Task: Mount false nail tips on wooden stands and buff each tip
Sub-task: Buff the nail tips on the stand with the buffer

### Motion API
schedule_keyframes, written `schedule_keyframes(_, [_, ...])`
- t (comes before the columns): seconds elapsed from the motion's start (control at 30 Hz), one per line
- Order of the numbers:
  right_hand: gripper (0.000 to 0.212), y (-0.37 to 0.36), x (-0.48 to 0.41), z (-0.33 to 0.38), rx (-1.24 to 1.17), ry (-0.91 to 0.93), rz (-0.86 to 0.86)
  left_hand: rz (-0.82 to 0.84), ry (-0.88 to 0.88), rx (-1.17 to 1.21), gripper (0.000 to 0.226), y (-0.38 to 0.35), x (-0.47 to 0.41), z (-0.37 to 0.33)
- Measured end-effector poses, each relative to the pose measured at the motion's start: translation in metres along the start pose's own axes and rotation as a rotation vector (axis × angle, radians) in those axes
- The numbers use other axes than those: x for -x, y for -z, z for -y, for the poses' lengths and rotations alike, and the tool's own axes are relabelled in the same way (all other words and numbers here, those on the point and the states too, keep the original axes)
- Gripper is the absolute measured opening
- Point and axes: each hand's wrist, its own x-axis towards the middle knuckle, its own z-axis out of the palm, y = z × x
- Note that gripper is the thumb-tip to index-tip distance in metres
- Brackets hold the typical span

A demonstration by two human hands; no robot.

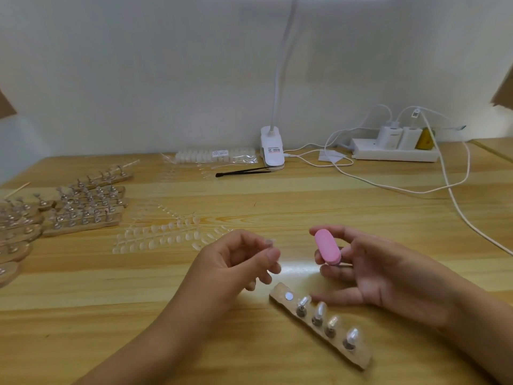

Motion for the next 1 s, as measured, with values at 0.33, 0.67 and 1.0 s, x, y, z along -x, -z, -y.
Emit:
schedule_keyframes(0.33, [0.036, -0.014, 0.003, -0.006, 0.308, 0.275, -0.187, 0.056, 0.074, 0.261, 0.027, -0.006, 0.0, 0.012])
schedule_keyframes(0.67, [0.029, -0.026, 0.008, -0.009, 0.394, 0.411, -0.217, -0.09, -0.108, -0.14, 0.023, 0.007, 0.002, 0.001])
schedule_keyframes(1.0, [0.038, -0.016, 0.006, -0.007, 0.438, 0.388, -0.297, 0.813, -0.203, -0.976, 0.033, 0.012, 0.022, -0.014])
